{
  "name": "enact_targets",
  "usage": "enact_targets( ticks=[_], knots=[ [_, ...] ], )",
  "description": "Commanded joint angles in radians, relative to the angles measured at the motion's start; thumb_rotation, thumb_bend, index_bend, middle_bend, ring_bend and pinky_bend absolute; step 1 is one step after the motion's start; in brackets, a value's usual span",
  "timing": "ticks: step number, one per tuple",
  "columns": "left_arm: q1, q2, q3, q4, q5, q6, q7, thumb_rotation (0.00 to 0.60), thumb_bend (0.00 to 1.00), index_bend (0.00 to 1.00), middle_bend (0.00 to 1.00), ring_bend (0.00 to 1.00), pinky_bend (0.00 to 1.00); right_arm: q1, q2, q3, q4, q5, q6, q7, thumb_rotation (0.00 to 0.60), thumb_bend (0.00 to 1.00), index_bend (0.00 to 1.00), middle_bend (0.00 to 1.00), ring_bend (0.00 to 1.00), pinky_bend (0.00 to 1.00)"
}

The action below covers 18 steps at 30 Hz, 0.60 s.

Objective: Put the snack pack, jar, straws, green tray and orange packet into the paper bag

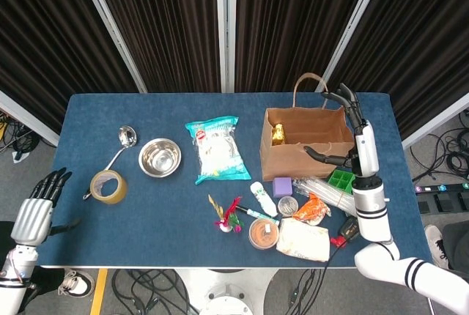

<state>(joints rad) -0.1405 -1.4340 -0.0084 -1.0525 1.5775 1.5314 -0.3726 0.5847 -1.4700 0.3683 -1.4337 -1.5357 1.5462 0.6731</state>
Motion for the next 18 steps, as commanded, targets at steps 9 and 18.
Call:
enact_targets(
  ticks=[9,18],
  knots=[
    [-0.002,0.005,0.000,-0.009,0.001,-0.002,0.004,0.600,0.04,0.10,0.14,0.01,0.16,-0.023,0.130,-0.135,-0.237,-0.353,0.112,-0.111,0.600,0.00,0.15,0.22,0.04,0.11],
    [-0.002,0.001,0.000,-0.010,0.001,-0.003,0.009,0.600,0.04,0.10,0.14,0.01,0.16,-0.058,0.279,-0.316,-0.228,-0.472,-0.061,-0.364,0.600,0.00,0.22,0.26,0.09,0.16]
  ],
)
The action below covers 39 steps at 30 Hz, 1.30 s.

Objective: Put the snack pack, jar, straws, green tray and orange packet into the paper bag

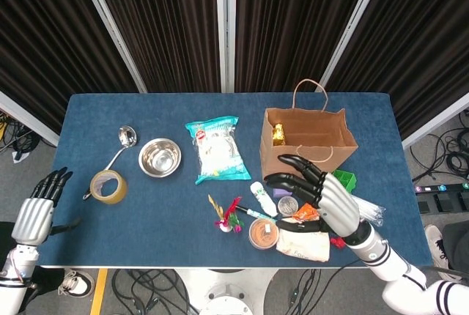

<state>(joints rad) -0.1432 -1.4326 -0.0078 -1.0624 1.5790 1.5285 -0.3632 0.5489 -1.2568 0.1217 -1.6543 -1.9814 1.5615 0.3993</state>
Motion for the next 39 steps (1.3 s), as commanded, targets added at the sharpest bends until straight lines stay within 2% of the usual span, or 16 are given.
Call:
enact_targets(
  ticks=[1,5,9,13,19,23,30,39],
  knots=[
    [0.001,0.000,0.000,0.000,-0.001,0.000,-0.001,0.600,0.04,0.10,0.14,0.01,0.16,-0.028,0.082,-0.084,-0.012,-0.017,-0.098,-0.110,0.600,0.00,0.22,0.26,0.09,0.16],
    [0.001,-0.002,0.003,0.002,0.001,-0.002,0.000,0.600,0.04,0.10,0.14,0.01,0.16,-0.064,0.146,-0.135,-0.035,0.043,-0.184,-0.214,0.600,0.00,0.23,0.26,0.09,0.16],
    [0.001,-0.007,0.004,0.004,0.003,-0.002,-0.001,0.600,0.04,0.10,0.14,0.01,0.16,-0.103,0.166,-0.158,-0.031,0.095,-0.212,-0.306,0.600,0.00,0.23,0.26,0.09,0.16],
    [-0.001,-0.012,0.007,0.007,0.007,-0.002,0.001,0.600,0.04,0.10,0.14,0.01,0.16,-0.121,0.135,-0.170,0.009,0.145,-0.242,-0.314,0.600,0.00,0.23,0.26,0.09,0.17],
    [0.003,-0.017,0.009,0.010,0.004,-0.002,0.006,0.600,0.04,0.10,0.14,0.01,0.16,-0.104,0.041,-0.168,0.040,0.205,-0.322,-0.306,0.600,0.00,0.19,0.24,0.07,0.15],
    [0.007,-0.013,0.007,0.011,0.000,0.000,0.006,0.600,0.04,0.10,0.14,0.01,0.16,-0.078,0.001,-0.166,0.004,0.223,-0.380,-0.313,0.600,0.00,0.19,0.24,0.07,0.15],
    [0.006,-0.006,0.002,0.011,-0.005,-0.002,-0.001,0.600,0.04,0.10,0.14,0.01,0.16,-0.041,-0.026,-0.163,-0.074,0.257,-0.463,-0.354,0.600,0.00,0.12,0.20,0.03,0.12],
    [0.011,-0.017,0.004,0.030,-0.011,-0.006,-0.020,0.600,0.04,0.10,0.14,0.01,0.16,-0.007,-0.043,-0.164,-0.128,0.374,-0.605,-0.497,0.600,0.00,0.10,0.14,0.00,0.07]
  ],
)
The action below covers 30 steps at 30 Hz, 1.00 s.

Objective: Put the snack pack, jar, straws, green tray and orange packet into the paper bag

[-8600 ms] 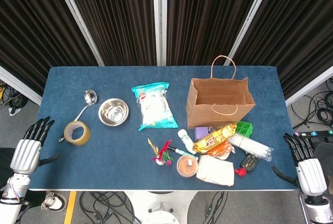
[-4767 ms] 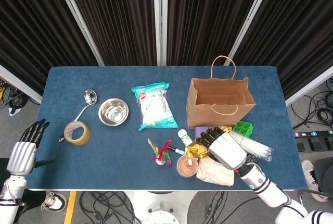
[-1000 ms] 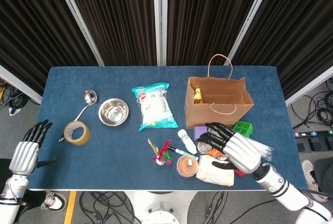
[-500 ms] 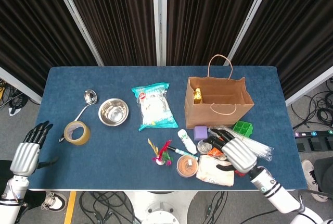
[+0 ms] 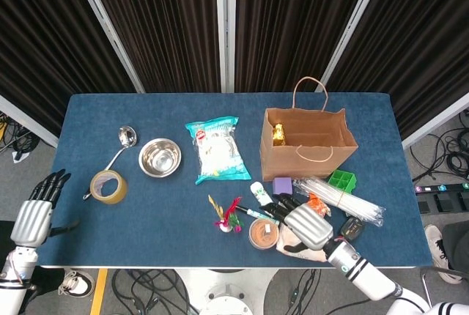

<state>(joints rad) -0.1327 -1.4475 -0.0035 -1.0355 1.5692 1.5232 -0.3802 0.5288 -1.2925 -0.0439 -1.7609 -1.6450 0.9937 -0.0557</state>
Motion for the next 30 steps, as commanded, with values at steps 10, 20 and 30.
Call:
enact_targets(
  ticks=[10,20,30],
  knots=[
    [0.003,-0.010,-0.001,0.025,-0.002,0.001,-0.023,0.600,0.04,0.10,0.14,0.01,0.16,0.042,-0.056,0.020,-0.053,0.146,-0.109,-0.173,0.600,0.00,0.10,0.14,0.00,0.07],
    [0.005,-0.014,-0.002,0.034,-0.006,-0.001,-0.032,0.600,0.04,0.10,0.14,0.01,0.16,0.064,-0.093,0.026,-0.047,0.256,-0.148,-0.288,0.600,0.00,0.09,0.16,0.00,0.07],
    [0.005,-0.018,-0.002,0.040,-0.002,0.002,-0.035,0.600,0.04,0.10,0.14,0.01,0.16,0.085,-0.123,0.028,-0.042,0.315,-0.160,-0.344,0.600,0.00,0.13,0.18,0.01,0.07]
  ],
)
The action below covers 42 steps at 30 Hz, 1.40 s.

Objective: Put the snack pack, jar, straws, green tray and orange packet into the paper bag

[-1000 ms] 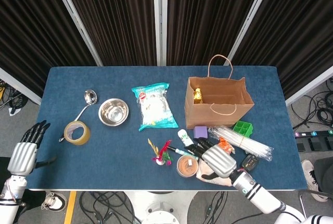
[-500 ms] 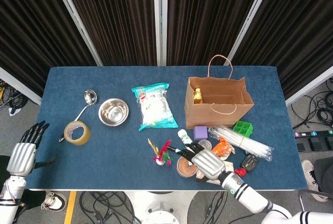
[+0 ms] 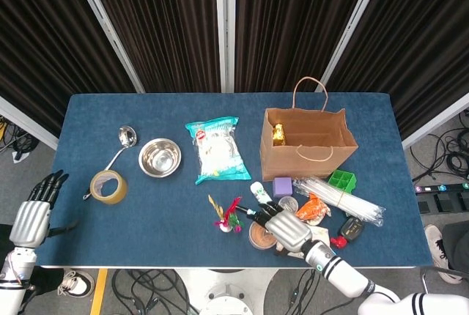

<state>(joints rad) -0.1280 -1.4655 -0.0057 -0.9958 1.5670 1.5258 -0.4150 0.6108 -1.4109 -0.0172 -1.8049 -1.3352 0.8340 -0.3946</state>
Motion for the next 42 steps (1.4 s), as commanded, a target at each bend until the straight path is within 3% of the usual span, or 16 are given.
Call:
enact_targets(
  ticks=[1,10,15,25,33,42],
  knots=[
    [0.000,0.000,0.000,0.000,0.000,0.000,-0.001,0.600,0.04,0.10,0.14,0.01,0.16,0.004,-0.009,0.002,0.003,0.008,0.001,-0.007,0.600,0.00,0.14,0.19,0.02,0.08],
    [0.005,-0.003,0.000,0.008,-0.003,0.001,-0.009,0.600,0.04,0.10,0.14,0.01,0.16,0.009,-0.041,0.002,0.018,0.027,0.031,-0.058,0.600,0.00,0.30,0.30,0.14,0.21],
    [0.006,-0.005,0.000,0.014,-0.005,0.001,-0.013,0.600,0.04,0.10,0.14,0.01,0.16,0.015,-0.051,0.002,0.017,0.042,0.035,-0.071,0.600,0.00,0.35,0.32,0.18,0.27],
    [0.009,-0.007,0.000,0.019,-0.005,0.002,-0.020,0.600,0.04,0.10,0.14,0.01,0.16,0.005,-0.045,-0.002,0.006,0.019,0.083,-0.073,0.600,0.12,0.45,0.40,0.27,0.38],
    [0.006,-0.003,0.000,0.011,-0.001,0.003,-0.016,0.600,0.04,0.10,0.14,0.01,0.16,-0.028,0.077,0.013,-0.142,-0.106,0.210,-0.038,0.600,0.12,0.45,0.40,0.27,0.38],
    [-0.001,0.002,-0.002,-0.004,0.005,0.003,-0.007,0.600,0.04,0.10,0.14,0.01,0.16,-0.091,0.246,0.085,-0.328,-0.294,0.434,-0.041,0.600,0.12,0.46,0.41,0.28,0.39]
  ],
)
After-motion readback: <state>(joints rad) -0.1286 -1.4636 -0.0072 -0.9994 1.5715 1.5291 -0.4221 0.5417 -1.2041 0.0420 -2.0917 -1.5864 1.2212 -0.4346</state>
